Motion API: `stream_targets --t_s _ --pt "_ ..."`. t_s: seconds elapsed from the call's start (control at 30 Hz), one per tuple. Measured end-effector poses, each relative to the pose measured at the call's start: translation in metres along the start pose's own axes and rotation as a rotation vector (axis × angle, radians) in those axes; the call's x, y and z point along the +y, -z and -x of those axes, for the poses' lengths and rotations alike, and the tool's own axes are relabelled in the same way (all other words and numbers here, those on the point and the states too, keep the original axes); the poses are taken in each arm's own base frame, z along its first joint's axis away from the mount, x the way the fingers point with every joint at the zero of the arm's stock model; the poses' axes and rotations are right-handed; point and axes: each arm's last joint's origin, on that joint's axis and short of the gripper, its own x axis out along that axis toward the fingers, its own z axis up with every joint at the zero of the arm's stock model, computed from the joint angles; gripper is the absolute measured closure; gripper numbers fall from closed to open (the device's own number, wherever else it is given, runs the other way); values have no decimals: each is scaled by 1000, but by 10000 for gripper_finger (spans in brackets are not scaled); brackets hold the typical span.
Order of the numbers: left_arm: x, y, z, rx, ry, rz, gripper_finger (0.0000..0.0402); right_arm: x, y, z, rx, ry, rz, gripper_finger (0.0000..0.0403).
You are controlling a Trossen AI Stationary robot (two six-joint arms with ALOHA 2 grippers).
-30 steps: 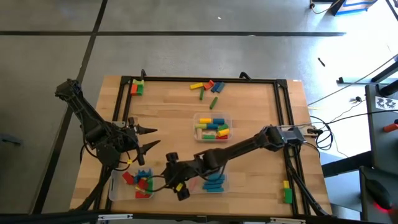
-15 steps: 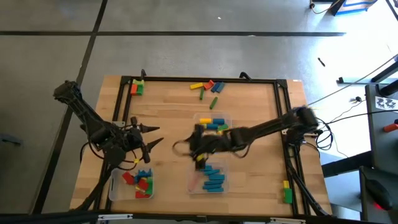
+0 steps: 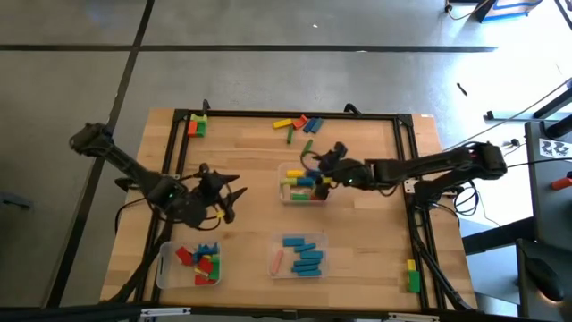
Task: Sort blocks by size
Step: Put the orange arch block into the bottom left transparent bin
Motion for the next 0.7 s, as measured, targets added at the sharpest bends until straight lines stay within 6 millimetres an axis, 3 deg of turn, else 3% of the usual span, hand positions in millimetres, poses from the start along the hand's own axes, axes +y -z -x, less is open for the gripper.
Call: stream_targets --t_s 0.2,0.7 --pt "4 1 -17 27 -57 -18 192 -24 7 9 -6 76 -34 157" --pt "10 5 -37 95 -98 -68 192 -68 16 -2 88 339 -57 157"
